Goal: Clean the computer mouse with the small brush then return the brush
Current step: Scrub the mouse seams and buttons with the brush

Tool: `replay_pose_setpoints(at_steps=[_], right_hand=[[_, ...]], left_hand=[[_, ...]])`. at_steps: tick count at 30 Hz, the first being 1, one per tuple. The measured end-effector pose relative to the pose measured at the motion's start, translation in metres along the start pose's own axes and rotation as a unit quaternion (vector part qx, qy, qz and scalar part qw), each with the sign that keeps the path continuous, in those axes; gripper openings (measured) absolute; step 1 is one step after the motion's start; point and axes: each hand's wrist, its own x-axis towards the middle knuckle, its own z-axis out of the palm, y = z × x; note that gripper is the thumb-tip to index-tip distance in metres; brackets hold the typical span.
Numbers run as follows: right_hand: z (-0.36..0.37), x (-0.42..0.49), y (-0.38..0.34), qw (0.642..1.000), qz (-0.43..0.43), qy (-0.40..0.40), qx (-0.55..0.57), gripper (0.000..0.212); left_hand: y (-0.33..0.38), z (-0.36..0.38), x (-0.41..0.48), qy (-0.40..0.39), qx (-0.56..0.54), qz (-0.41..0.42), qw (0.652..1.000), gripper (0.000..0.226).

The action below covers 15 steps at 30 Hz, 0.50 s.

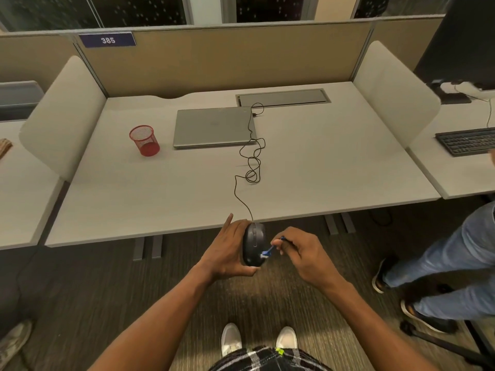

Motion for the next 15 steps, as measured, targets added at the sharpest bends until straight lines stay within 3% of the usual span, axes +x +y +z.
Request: replay_pose_setpoints(at_steps=[6, 12, 15], right_hand=[[-0.008, -0.001, 0.001, 0.995, 0.003, 0.095, 0.029, 0.020], [-0.006, -0.014, 0.007, 0.998, 0.005, 0.054, 0.028, 0.024], [-0.009, -0.024, 0.011, 1.000, 0.012, -0.009, 0.021, 0.024]], left_hand=[[0.001, 0.002, 0.001, 0.002, -0.006, 0.004, 1.000, 0.116], [0.003, 0.002, 0.005, 0.022, -0.011, -0.006, 1.000, 0.117], [0.002, 0.001, 0.004, 0.026, -0.026, -0.015, 0.999, 0.119]])
